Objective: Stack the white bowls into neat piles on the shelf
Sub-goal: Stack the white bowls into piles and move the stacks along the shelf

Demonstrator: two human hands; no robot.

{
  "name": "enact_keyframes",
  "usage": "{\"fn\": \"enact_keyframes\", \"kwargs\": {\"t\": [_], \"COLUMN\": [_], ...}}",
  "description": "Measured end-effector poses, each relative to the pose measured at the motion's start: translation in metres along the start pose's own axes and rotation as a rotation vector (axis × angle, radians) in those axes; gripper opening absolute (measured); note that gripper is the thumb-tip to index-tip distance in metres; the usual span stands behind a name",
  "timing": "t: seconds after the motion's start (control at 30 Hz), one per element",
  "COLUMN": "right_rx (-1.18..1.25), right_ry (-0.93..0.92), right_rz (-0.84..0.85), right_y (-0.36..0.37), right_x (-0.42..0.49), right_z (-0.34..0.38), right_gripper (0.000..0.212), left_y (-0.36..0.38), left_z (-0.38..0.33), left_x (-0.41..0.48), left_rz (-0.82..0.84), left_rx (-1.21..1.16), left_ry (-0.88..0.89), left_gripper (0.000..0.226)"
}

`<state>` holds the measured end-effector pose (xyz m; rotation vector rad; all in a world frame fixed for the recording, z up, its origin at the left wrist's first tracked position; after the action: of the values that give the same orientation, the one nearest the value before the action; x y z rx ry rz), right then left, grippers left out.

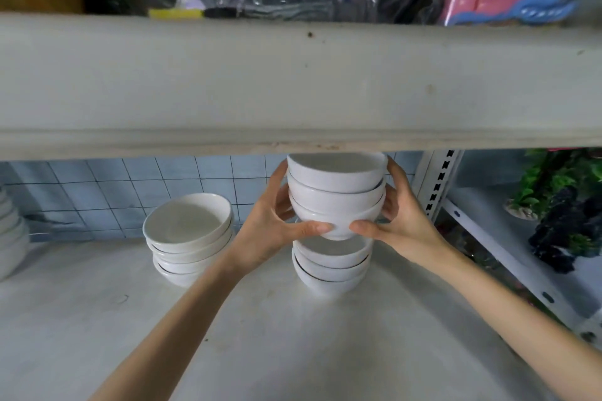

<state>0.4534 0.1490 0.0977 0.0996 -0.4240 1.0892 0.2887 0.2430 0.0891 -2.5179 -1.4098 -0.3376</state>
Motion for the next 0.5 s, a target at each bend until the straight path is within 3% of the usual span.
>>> {"fn": "enact_keyframes", "kwargs": {"t": [0.2,0.5], "right_rx": [0.073,0.087], "right_ry": [0.008,0.003], "right_rz": [-0.047,-0.082], "right_y": [0.012,0.026], "right_x": [-0.020,-0.060], "right_z": [0.017,0.028], "right_gripper": [0.105,0.116], "left_y": [-0.014,-0.024], "left_z": [-0.012,-0.024], "left_x": [-0.015,-0.054], "left_rz": [0.012,0.058], "left_rx": [-0.023,-0.059], "left_ry": [0.060,0.056], "left_gripper": [0.115,0.113]}}
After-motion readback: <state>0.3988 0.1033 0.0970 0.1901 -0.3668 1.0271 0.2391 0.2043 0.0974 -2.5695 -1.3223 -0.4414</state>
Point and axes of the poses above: each hand's wrist, its own x-axis towards the middle knuckle, its own y-axis out of the palm, z = x × y, the point moved 5 cm from there along x, towards the middle knuckle, and after that the axes turned 12 degrees about -z, right-handed, at the moved point
